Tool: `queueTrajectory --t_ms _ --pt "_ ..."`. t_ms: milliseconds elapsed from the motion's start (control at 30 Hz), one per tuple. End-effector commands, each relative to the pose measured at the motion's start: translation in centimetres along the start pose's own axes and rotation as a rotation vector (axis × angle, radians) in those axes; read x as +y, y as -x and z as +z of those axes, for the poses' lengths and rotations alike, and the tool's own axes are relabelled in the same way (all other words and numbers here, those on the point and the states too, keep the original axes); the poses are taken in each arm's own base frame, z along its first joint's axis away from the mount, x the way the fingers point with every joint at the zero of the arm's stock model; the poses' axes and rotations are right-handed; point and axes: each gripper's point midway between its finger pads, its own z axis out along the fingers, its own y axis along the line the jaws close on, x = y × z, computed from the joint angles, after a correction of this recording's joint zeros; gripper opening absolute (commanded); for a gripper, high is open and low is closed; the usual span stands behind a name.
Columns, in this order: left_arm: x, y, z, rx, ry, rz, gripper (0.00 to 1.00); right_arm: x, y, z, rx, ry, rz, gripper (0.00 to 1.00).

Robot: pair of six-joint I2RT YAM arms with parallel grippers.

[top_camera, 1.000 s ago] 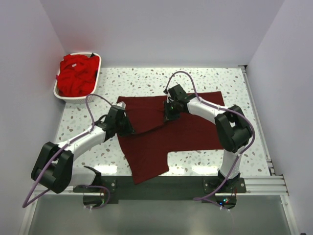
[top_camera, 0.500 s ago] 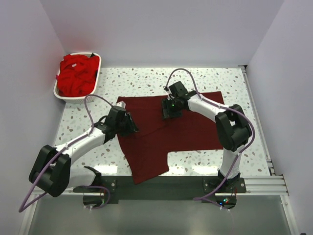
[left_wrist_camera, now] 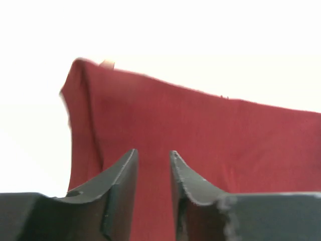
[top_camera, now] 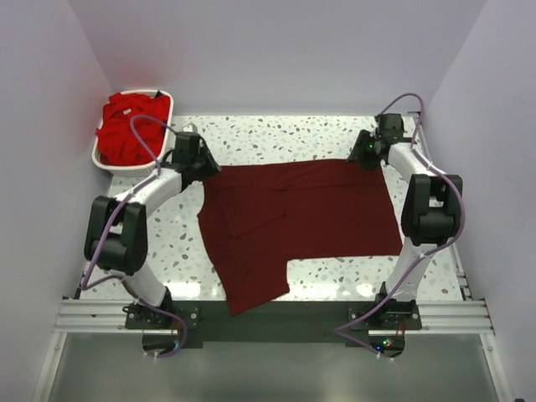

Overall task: Fold and stack the t-shirts
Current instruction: Fold the tshirt

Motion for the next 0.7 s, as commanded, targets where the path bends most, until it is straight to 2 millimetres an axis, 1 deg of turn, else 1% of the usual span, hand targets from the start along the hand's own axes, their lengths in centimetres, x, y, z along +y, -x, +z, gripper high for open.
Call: queueTrajectory --t_ms 0,33,67,100,133,167,200,233,267,333,367,433,467,500,533,567,600,633,667 --pt "-1.0 3.2 3.0 -0.064 0.016 0.086 0.35 -1.7 3.4 1.8 -0.086 -0.011 0.097 0.51" --pt "-0.4 3.1 4.4 -0.048 0.045 0.093 0.31 -2.9 3.9 2.6 -0.095 -0.031 0.133 0.51" --pt "-0.2 3.2 5.0 -0.043 0.051 0.094 0.29 -3.3 4.4 2.4 -0.109 -0.04 0.147 0.5" --pt "0.3 2.9 5.7 -0.027 0.066 0.093 0.29 -3.9 4.6 2.8 -0.114 -0.05 0.159 0.5" --pt "0.7 2.8 6.4 -0.017 0.076 0.091 0.28 -4.6 4.7 3.5 -0.111 -0.065 0.182 0.5" --pt "1.6 2.7 7.5 -0.002 0.093 0.086 0.28 -5.5 4.9 3.8 -0.114 -0.077 0.203 0.49" --pt "1.9 2.5 8.1 0.006 0.099 0.083 0.28 -5.8 5.2 4.2 -0.125 -0.077 0.213 0.49" --pt "2.3 2.4 8.6 0.013 0.107 0.085 0.28 -6.4 5.1 4.8 -0.119 -0.085 0.232 0.49" --pt "3.1 2.3 9.6 0.027 0.125 0.08 0.28 -7.0 5.1 5.2 -0.12 -0.099 0.244 0.49" --pt "3.9 2.1 10.5 0.047 0.14 0.077 0.28 -8.0 4.8 6.2 -0.11 -0.117 0.269 0.49" --pt "4.6 2.0 11.3 0.064 0.156 0.071 0.28 -8.5 4.9 6.4 -0.112 -0.124 0.283 0.49" --pt "5.1 1.8 12.2 0.085 0.161 0.068 0.28 -9.2 4.8 6.9 -0.109 -0.134 0.313 0.49" --pt "5.7 1.8 13.1 0.101 0.17 0.063 0.28 -9.7 4.5 7.3 -0.103 -0.142 0.325 0.49" --pt "5.8 2.0 13.5 0.108 0.171 0.061 0.28 -9.9 4.7 7.4 -0.106 -0.143 0.332 0.49" --pt "5.8 2.2 14.3 0.114 0.167 0.065 0.29 -10.1 4.7 7.6 -0.105 -0.145 0.339 0.5" --pt "6.2 2.4 14.7 0.12 0.172 0.061 0.29 -10.3 4.5 8.1 -0.096 -0.149 0.341 0.5" --pt "6.0 2.6 14.9 0.128 0.155 0.059 0.29 -10.2 5.2 8.1 -0.105 -0.143 0.339 0.5" --pt "6.3 2.4 15.6 0.139 0.157 0.066 0.32 -10.2 5.4 8.2 -0.105 -0.14 0.328 0.52" --pt "5.8 3.7 15.7 0.12 0.143 0.07 0.34 -10.2 5.4 8.6 -0.098 -0.138 0.322 0.52"
